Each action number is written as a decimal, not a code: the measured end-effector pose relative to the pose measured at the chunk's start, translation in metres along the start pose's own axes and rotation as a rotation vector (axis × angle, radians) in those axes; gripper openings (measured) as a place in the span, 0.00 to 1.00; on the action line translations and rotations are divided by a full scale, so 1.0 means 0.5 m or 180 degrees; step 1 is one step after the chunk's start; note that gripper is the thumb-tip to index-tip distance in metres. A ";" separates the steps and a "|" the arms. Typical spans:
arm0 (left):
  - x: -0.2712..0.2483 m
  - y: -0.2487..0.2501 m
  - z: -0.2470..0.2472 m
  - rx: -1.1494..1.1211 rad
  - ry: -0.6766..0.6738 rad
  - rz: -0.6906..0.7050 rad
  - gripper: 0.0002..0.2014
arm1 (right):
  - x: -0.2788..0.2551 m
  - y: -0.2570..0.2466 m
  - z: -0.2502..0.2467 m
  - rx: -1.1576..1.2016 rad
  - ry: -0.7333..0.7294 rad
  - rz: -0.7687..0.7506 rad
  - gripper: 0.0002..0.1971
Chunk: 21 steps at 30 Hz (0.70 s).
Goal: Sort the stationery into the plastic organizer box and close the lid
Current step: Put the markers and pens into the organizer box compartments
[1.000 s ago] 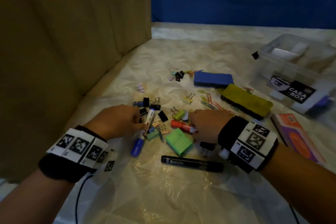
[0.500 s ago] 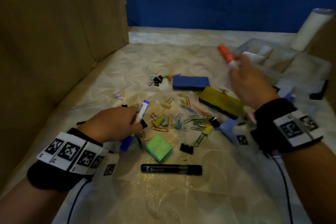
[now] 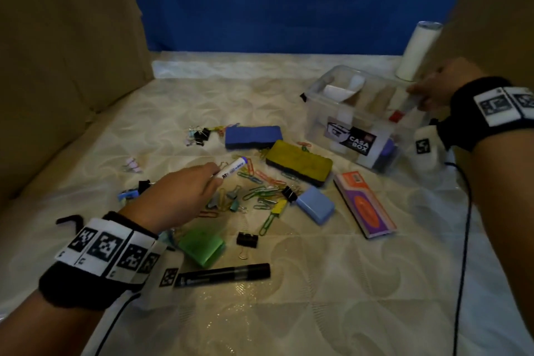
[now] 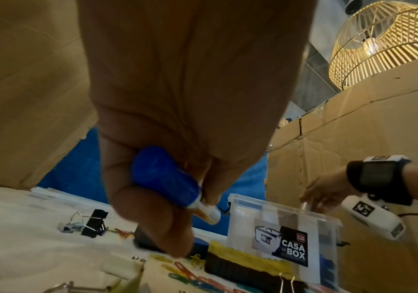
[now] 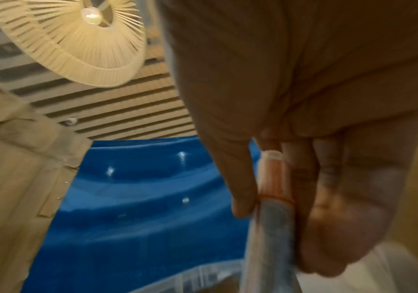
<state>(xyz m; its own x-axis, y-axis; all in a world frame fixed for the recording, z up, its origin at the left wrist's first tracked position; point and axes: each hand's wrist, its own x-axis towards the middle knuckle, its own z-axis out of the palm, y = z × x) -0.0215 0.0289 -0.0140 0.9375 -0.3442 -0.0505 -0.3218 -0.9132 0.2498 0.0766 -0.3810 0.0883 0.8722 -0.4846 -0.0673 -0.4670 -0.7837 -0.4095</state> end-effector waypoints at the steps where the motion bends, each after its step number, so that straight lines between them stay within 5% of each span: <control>1: 0.001 0.002 0.003 -0.0022 -0.0051 0.0007 0.15 | 0.005 -0.001 0.008 0.0253 -0.0177 0.0112 0.11; 7: -0.004 0.003 0.020 -0.0241 -0.0164 -0.0055 0.19 | 0.055 -0.005 0.045 -0.0396 -0.0400 -0.0294 0.22; 10: -0.010 0.012 0.012 -0.0302 -0.0260 -0.0021 0.23 | 0.081 0.001 0.034 -0.0372 -0.0089 -0.0377 0.30; 14: -0.020 0.034 0.005 -0.0514 -0.0285 0.0092 0.26 | 0.051 0.022 0.019 -0.0267 0.0059 -0.0481 0.24; 21: 0.022 0.159 -0.013 -0.1073 -0.0077 0.1142 0.33 | -0.054 0.074 0.122 0.0142 0.0088 -0.0637 0.23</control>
<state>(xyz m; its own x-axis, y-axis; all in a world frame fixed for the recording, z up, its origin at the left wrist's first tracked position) -0.0361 -0.0462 0.0117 0.7708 -0.6327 0.0746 -0.5595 -0.6162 0.5543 0.0448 -0.3730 0.0194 0.9423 -0.3319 0.0440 -0.2775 -0.8477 -0.4521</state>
